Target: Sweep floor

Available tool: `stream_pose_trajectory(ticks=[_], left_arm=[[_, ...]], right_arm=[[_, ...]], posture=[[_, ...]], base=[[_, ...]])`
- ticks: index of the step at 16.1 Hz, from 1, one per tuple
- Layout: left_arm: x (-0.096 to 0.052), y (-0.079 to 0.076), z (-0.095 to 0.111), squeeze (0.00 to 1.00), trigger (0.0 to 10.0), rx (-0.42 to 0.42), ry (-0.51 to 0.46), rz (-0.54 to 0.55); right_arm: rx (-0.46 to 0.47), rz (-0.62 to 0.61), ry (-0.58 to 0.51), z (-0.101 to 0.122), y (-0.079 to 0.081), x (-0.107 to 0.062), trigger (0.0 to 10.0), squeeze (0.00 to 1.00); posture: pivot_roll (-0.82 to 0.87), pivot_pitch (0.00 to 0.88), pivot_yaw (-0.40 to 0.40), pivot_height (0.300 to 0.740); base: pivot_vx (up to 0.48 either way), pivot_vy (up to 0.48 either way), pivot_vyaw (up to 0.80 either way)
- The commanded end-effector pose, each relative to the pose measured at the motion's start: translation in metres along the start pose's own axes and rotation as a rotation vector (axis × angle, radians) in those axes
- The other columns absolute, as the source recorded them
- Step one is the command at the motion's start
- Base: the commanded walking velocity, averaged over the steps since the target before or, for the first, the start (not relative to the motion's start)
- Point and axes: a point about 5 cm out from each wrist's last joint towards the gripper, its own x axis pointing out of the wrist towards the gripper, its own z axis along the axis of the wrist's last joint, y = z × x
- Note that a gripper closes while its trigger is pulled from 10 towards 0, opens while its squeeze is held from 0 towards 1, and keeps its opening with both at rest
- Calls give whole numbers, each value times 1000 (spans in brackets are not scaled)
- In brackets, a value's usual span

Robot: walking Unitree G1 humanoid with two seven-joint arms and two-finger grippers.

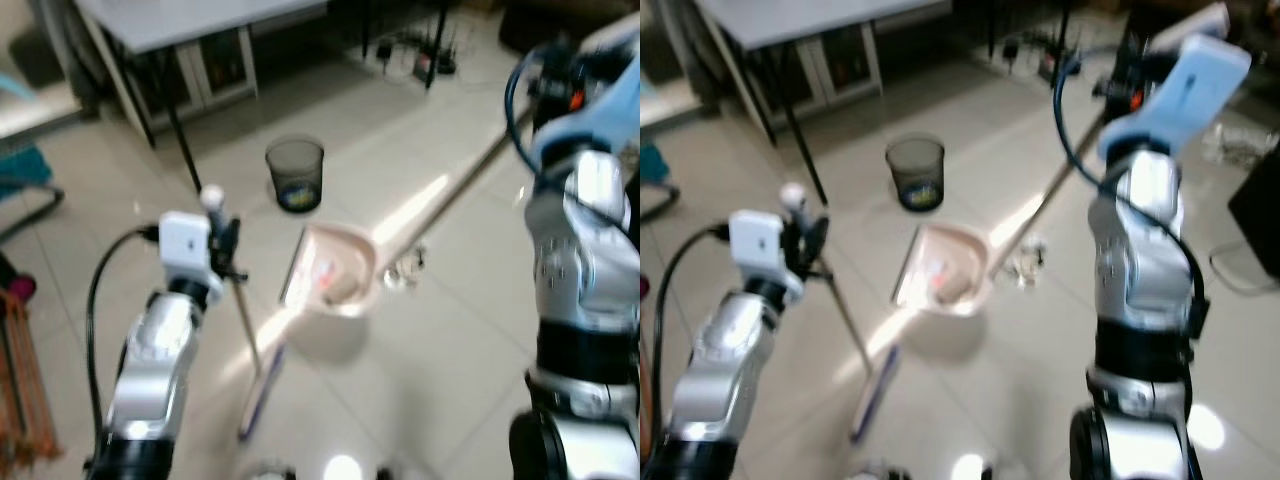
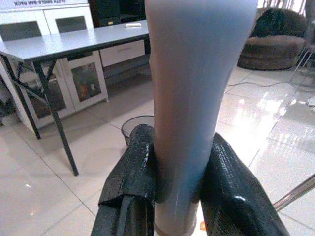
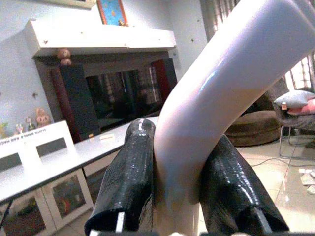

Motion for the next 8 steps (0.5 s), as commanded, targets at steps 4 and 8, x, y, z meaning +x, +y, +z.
stream_pose_trajectory(ticks=[4,8], left_arm=[[4,-5,4,0,10000,-5,-16,-31],[11,-9,2,0,10000,-14,-7,-54]], right_arm=[[41,-105,-56,9,-14,3,10000,0],[20,-132,-100,20,-19,9,10000,0]], posture=[[-47,51,67,740],[-63,52,84,740]], base=[[404,0,0],[407,0,0]])
